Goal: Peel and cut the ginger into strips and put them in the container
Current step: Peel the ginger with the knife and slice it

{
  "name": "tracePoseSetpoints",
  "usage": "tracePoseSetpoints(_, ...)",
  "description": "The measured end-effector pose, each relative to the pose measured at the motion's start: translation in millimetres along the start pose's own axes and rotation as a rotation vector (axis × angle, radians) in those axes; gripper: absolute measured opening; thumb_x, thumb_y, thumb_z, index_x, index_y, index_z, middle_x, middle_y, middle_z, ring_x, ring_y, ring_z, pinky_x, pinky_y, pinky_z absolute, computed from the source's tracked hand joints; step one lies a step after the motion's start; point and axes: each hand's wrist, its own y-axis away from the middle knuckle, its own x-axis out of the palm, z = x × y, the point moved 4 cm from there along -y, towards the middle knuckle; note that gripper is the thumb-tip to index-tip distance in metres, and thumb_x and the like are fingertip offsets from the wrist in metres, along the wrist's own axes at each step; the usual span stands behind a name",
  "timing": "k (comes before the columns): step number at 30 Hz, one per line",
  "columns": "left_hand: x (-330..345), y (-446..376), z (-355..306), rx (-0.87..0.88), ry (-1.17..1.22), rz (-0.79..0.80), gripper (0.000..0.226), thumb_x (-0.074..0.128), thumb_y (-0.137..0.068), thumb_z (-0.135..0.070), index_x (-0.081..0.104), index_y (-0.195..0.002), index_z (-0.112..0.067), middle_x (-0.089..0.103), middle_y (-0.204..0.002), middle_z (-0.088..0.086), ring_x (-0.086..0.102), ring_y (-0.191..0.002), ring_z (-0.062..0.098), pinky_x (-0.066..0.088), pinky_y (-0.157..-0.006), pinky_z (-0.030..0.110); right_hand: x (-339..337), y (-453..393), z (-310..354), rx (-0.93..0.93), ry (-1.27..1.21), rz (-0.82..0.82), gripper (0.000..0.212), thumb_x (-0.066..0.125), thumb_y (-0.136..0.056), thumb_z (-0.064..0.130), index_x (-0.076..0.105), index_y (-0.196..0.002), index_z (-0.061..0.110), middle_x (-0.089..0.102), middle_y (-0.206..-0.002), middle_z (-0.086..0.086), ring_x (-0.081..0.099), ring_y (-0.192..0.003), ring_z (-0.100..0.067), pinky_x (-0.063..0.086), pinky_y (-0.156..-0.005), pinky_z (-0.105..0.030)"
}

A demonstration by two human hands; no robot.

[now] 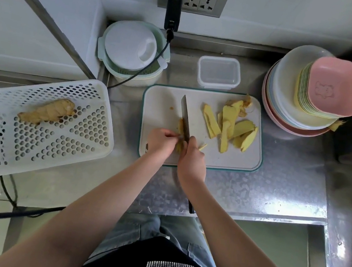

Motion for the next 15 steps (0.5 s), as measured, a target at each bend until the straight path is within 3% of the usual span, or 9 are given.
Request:
tracePoseSetpoints(5,1,1,0,-0.029,0.044,-0.031,0.013,0.072,-0.079,-0.016,0.068,-0.068,-0.022,0.064,-0.068,-0.004,0.061,-0.073,0.016,0.045,-0.06,0.021,-4,-1,0,-0.034,0.022,0.035,0.022,0.023,-0.104,0.035,0.029,-0.095,0.016,0.06,-0.088,-0.019,0.059,-0.081,-0.038,0.044,-0.057,-0.041)
tracePoseSetpoints(9,-1,5,-1,-0.034,0.056,-0.026,0.004,0.07,-0.08,-0.016,0.073,-0.083,-0.015,0.069,-0.079,0.002,0.062,-0.075,0.016,0.046,-0.066,0.023,-8,3,4,-0.06,0.091,0.025,0.027,0.021,-0.104,0.038,0.029,-0.105,0.012,0.062,-0.093,-0.021,0.058,-0.085,-0.04,0.039,-0.061,-0.039)
tracePoseSetpoints(12,-1,6,-2,-0.026,0.036,-0.021,0.003,0.072,-0.079,-0.018,0.072,-0.076,-0.017,0.066,-0.07,-0.003,0.06,-0.066,0.01,0.044,-0.06,0.019,-10,-3,5,-0.11,0.268,-0.001,0.023,0.022,-0.105,0.029,0.03,-0.116,0.011,0.064,-0.092,-0.019,0.063,-0.084,-0.04,0.04,-0.062,-0.04)
tracePoseSetpoints(15,-1,5,-2,-0.031,0.034,-0.023,0.004,0.074,-0.078,-0.02,0.073,-0.076,-0.017,0.063,-0.062,-0.008,0.057,-0.059,0.006,0.04,-0.051,0.015,-11,-12,8,-0.092,0.306,0.004,0.018,0.028,-0.101,0.008,0.028,-0.119,0.01,0.062,-0.09,-0.015,0.059,-0.074,-0.035,0.042,-0.061,-0.04)
